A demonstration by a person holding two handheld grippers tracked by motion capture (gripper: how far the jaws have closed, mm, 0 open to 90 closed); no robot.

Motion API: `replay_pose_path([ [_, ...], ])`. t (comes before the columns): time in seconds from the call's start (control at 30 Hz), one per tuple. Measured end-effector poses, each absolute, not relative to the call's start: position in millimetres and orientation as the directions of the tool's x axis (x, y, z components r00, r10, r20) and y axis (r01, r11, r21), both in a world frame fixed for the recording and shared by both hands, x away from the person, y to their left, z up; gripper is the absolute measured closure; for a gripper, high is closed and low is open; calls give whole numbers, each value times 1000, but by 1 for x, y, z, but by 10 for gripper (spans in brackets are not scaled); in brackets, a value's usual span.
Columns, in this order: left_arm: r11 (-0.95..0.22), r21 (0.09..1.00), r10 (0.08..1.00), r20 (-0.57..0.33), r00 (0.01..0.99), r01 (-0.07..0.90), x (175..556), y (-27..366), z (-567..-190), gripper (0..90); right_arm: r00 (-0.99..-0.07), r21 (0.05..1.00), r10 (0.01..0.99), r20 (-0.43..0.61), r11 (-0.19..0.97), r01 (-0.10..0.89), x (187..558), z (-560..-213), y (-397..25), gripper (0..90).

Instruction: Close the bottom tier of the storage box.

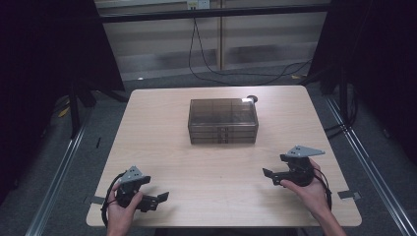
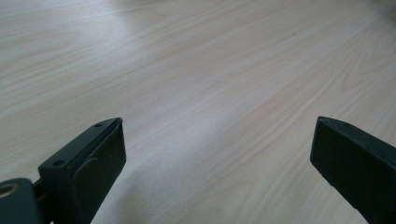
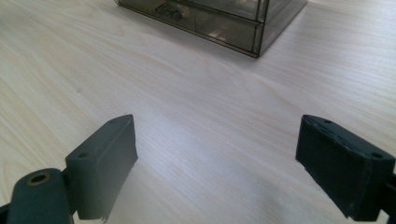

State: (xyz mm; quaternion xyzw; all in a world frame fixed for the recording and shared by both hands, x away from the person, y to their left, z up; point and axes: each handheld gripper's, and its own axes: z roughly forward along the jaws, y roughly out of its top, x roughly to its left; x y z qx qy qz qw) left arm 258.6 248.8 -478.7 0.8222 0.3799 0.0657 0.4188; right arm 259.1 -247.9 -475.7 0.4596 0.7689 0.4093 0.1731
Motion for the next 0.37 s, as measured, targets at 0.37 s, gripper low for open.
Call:
replay_pose_path([
  [0.37, -365, 749, 661, -210, 721, 553, 256, 247, -476, 35, -450, 796, 887, 101, 199, 572, 248, -487, -260, 112],
])
